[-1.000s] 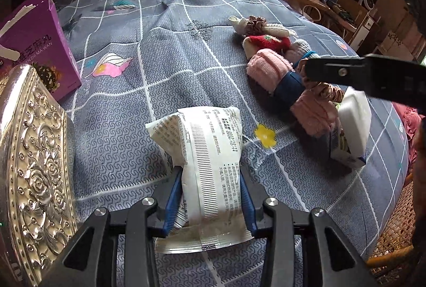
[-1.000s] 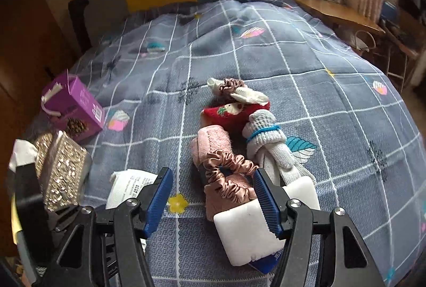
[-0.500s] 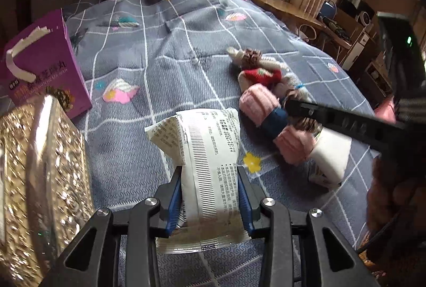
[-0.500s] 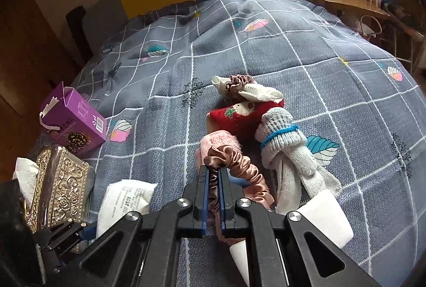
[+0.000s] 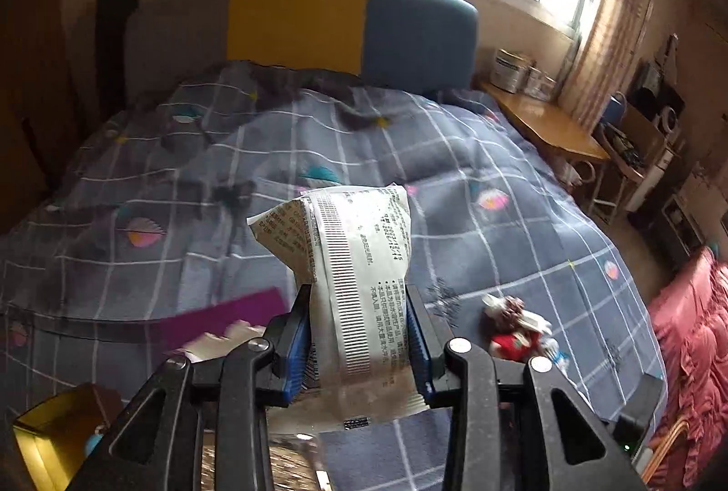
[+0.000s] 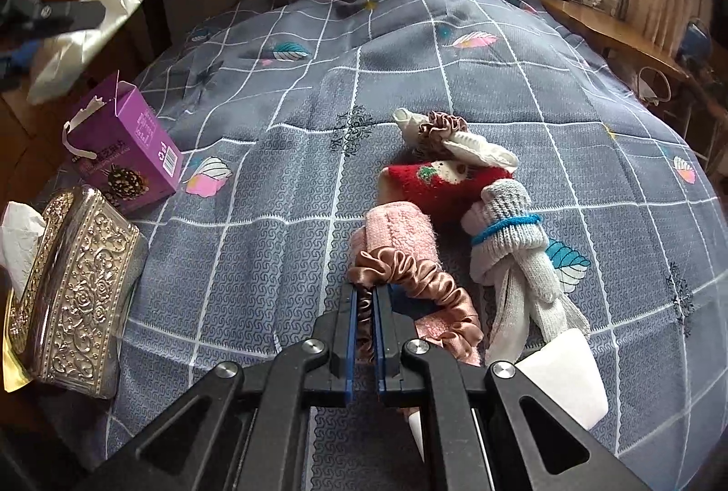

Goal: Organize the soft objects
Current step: 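Lift the white packet with the left gripper while the right gripper grasps the pink scrunchie, then place the white packet into the gold tray and open the left gripper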

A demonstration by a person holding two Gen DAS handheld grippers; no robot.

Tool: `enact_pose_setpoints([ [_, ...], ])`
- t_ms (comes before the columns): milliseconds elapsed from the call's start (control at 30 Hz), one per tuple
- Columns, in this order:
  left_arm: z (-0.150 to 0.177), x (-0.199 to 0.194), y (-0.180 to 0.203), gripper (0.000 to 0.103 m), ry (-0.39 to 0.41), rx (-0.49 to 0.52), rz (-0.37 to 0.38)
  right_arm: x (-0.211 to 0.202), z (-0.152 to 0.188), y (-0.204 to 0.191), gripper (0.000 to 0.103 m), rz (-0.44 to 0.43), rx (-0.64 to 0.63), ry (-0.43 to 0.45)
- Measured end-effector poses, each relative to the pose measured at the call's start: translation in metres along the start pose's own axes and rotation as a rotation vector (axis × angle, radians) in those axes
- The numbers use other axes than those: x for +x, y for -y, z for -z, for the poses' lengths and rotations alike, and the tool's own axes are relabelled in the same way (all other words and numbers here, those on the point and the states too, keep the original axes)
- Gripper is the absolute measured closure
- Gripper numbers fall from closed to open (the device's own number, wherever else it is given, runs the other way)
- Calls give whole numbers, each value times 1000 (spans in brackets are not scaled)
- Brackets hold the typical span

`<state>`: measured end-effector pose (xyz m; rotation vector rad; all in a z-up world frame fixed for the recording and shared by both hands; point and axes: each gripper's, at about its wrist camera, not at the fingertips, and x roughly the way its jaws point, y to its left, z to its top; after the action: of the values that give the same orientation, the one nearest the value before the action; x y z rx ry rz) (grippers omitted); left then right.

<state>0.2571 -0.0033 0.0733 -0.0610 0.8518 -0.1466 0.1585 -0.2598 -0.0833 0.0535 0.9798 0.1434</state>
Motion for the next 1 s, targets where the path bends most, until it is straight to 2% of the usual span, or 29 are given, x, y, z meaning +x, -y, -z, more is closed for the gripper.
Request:
enact_pose_setpoints([
  [100, -1, -6, -58, 66, 30, -52, -110, 1, 0, -2, 97, 11, -16, 1],
  [200, 18, -17, -113, 66, 31, -126, -168, 2, 0, -5, 97, 21, -40, -3],
  [300, 54, -32, -162, 66, 26, -205, -206, 6, 1, -9, 97, 36, -64, -15],
  [467, 124, -55, -232, 66, 10, -371, -226, 12, 4, -15, 97, 61, -96, -41],
  [600, 175, -67, -267, 66, -9, -462, -240, 17, 7, -19, 97, 81, -118, -60],
  [733, 212, -58, -293, 66, -55, -534, -257, 21, 9, -22, 97, 105, -139, -75],
  [867, 225, -41, -306, 65, -105, -552, -258, 23, 11, -25, 97, 121, -152, -82],
  [1000, 230, -29, -307, 56, -152, -525, -251, 25, 11, -26, 97, 133, -155, -88],
])
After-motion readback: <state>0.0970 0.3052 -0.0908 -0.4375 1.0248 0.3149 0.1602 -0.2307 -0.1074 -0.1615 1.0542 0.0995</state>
